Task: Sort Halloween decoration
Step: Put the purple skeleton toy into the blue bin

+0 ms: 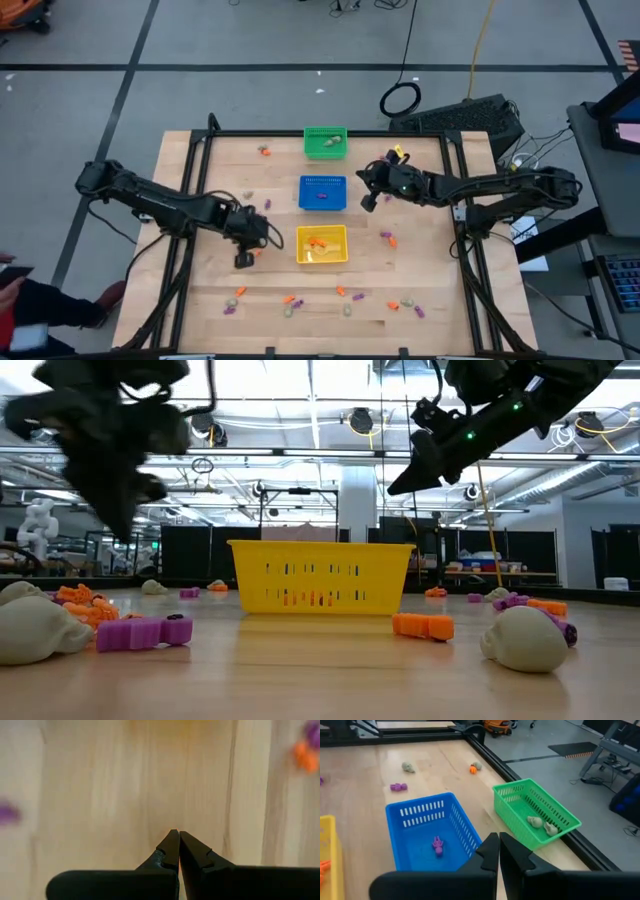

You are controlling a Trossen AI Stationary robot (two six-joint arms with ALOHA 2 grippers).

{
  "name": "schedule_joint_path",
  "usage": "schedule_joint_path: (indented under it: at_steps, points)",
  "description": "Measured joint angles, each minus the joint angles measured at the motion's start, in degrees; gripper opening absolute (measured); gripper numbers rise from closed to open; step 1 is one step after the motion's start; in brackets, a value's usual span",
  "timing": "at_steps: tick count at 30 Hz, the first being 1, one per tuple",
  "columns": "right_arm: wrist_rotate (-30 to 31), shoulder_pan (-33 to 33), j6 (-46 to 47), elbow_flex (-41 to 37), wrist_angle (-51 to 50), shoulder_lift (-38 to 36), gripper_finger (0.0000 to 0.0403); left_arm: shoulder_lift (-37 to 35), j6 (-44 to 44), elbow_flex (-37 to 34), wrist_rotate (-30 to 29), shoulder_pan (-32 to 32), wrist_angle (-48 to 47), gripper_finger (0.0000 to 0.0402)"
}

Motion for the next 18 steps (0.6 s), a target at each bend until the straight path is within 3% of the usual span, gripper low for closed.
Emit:
schedule_joint_path:
  at_steps: [8, 18]
  points:
    - [0.0, 1.5, -0.09, 0.0, 0.08, 0.0, 0.0, 0.04, -12.65, 0.05, -0.07, -5.18, -9.94, 0.0014]
    - [0.0, 1.63, -0.11, 0.0, 0.08, 0.02, 0.0, 0.39, -11.28, -2.81, -6.1, -4.35, -10.88, 0.0094]
